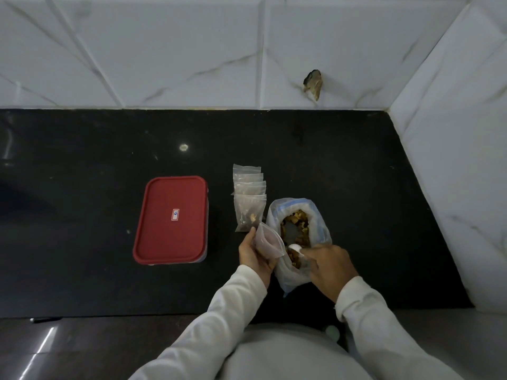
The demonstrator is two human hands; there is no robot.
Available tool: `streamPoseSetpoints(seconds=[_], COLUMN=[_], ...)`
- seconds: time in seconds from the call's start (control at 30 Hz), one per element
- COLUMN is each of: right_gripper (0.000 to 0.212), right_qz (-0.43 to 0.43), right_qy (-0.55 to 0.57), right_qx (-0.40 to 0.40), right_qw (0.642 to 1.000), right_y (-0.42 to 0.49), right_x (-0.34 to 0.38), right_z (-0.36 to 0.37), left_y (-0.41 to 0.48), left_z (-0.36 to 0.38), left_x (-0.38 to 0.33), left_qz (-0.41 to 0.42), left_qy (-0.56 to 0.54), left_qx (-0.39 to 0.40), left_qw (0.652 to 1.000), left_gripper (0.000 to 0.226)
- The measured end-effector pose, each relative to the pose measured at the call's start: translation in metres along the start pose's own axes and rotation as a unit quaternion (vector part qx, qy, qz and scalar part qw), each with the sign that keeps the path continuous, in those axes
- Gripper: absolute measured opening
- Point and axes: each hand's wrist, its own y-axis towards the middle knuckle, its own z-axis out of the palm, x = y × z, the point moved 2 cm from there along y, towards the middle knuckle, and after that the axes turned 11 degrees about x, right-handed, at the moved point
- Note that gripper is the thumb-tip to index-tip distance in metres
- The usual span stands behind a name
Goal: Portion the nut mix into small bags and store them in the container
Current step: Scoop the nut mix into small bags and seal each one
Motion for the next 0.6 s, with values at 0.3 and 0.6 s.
streamPoseSetpoints(seconds=[0.3,0.6], right_gripper=[0.02,0.019], right_qz=[0.01,0.11], right_qy=[0.262,0.474], right_qx=[-0.077,-0.012], right_qw=[0.962,0.873], right_y=[0.001,0.005], right_x=[-0.003,-0.008], right_z=[0.006,0.009], left_y=[0.007,-0.001], left_z=[0.002,0.009], left_x=[0.004,0.002], left_qz=[0.005,0.021], left_qy=[0.019,-0.019], left_qx=[-0.012,-0.021], left_qw=[1.0,0.999], left_gripper=[0.044,0.042])
